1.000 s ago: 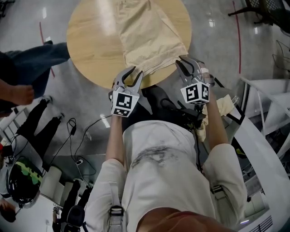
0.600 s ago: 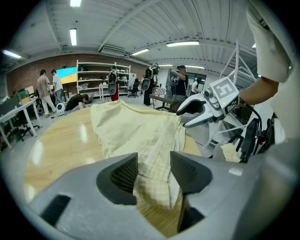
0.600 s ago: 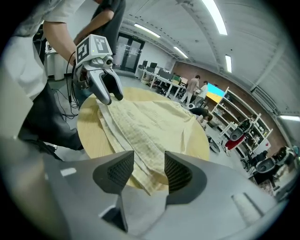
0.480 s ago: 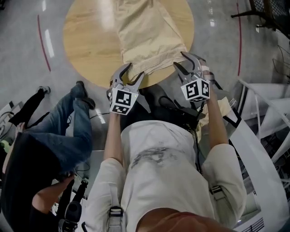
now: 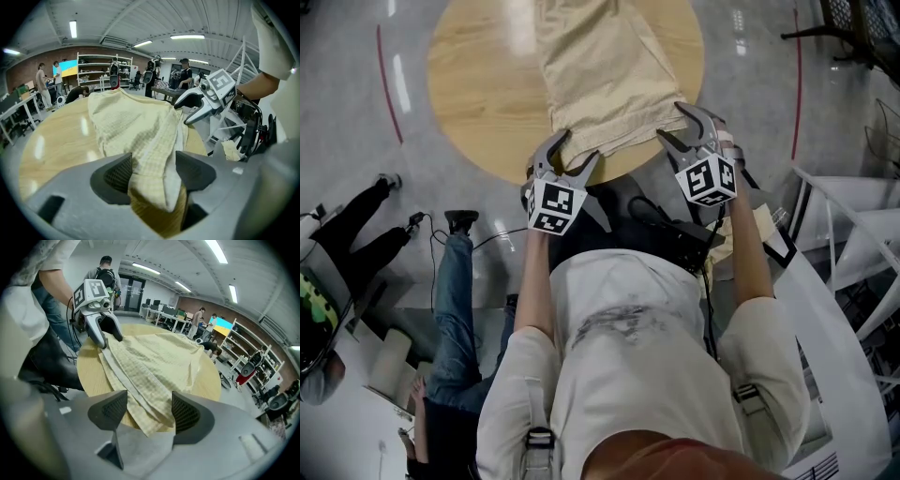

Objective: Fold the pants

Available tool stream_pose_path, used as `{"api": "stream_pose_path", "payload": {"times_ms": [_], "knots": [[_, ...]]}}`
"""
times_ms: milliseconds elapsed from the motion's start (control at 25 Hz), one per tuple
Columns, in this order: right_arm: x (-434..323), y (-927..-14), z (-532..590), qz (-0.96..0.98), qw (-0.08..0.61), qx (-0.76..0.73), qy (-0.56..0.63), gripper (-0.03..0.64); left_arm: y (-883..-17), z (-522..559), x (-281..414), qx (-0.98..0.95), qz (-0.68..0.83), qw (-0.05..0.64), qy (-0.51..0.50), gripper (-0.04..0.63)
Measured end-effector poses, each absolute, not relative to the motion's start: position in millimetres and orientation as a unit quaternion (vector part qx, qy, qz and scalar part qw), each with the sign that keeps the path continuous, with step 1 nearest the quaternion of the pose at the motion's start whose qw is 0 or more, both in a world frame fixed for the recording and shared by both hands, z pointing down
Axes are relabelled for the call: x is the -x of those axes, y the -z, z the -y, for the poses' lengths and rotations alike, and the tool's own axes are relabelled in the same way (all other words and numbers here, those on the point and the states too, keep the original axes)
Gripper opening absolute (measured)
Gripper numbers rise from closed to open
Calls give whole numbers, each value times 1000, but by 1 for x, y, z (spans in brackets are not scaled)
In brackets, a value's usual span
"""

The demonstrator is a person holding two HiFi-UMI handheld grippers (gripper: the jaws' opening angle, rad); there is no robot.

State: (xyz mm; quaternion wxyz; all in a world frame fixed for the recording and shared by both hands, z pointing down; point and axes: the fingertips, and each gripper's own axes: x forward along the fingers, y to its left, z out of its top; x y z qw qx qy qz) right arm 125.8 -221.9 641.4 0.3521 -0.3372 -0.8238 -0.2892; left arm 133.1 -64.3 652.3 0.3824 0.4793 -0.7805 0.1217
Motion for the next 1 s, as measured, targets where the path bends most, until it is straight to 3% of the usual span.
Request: {"api": "stream_pose_path", "payload": {"times_ms": [360, 600, 720, 1000], "knots": [[-124, -640, 213, 815, 360, 356, 281, 225, -652, 62, -131, -470, 782, 384, -142, 270], [-122, -642, 208, 809, 363, 356, 295, 114, -651, 59, -127, -465, 784, 386, -141, 230], [-120, -645, 205, 804, 366, 354, 306, 63, -653, 58, -126, -462, 784, 389, -139, 196], [-125, -641, 198, 805, 374, 351, 299, 51, -645, 53, -125, -464, 787, 387, -127, 81]]}}
